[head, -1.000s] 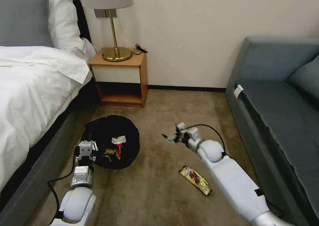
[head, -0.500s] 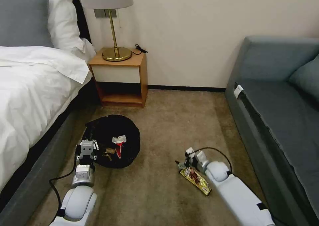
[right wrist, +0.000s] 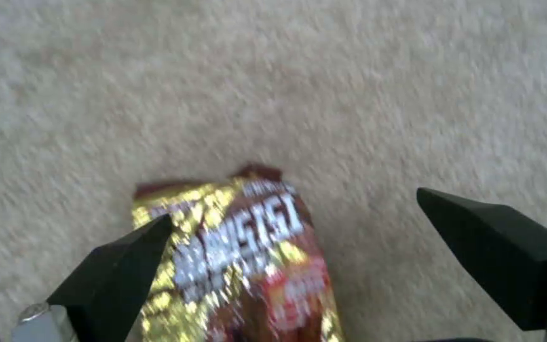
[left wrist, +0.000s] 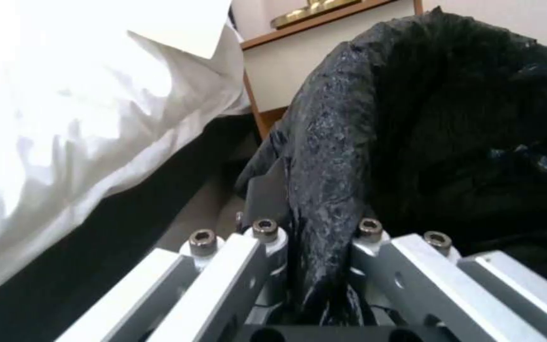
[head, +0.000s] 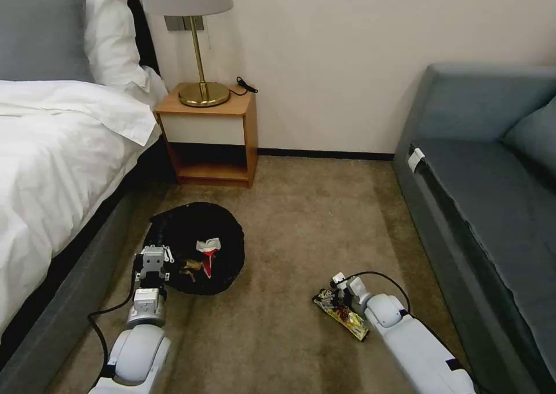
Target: Pick up the trash bin, then pick up the garbage on the floor and place it into the trash bin.
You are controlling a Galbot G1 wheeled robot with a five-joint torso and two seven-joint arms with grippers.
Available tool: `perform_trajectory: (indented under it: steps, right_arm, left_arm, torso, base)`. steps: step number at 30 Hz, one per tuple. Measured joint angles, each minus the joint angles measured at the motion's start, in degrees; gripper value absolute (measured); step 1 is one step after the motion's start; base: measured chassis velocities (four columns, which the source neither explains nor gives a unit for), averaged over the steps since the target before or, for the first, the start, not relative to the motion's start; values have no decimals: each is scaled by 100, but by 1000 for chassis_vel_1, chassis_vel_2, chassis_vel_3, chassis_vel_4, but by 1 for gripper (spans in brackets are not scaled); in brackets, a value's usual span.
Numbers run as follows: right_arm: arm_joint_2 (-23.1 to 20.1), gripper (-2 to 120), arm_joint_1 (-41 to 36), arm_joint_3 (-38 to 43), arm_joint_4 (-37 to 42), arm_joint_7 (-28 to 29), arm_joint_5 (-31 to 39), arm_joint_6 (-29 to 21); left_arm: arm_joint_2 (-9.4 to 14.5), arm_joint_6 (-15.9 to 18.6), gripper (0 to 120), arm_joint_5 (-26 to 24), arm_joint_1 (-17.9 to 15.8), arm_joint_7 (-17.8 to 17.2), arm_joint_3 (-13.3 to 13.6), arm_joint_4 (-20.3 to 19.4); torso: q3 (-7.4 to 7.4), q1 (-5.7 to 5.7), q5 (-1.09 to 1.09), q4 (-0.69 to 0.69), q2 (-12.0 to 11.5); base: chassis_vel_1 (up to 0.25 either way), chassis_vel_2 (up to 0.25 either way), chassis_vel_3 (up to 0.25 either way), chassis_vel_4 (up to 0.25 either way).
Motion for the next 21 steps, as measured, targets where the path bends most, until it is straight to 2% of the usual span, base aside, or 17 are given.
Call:
perform_trajectory:
  steps: [14, 16, 17, 21]
  right_arm:
    - [153, 100, 104, 272, -510, -109, -284, 95]
    - [167, 91, 104, 311, -549, -174, -295, 110]
    - [167, 91, 104, 311, -549, -174, -295, 110]
    - [149, 74, 85, 335, -512, -300, -276, 113]
  left_arm:
    - [58, -105, 5, -1, -24, 69, 24, 96]
    - [59, -105, 5, -1, -43, 74, 31, 108]
    - [59, -105, 5, -1, -43, 74, 31, 108]
    - [55, -122, 5, -4, -27, 84, 36, 132]
  torso:
    - [-1, 0, -2, 0, 1]
    - [-1, 0, -1, -1, 1]
    - [-1, 0, -1, -1, 1]
    - [0, 0, 1, 1, 1]
  base:
    - [0, 0, 0, 0]
    - [0, 0, 0, 0]
    - [0, 0, 0, 0]
    - [0, 0, 0, 0]
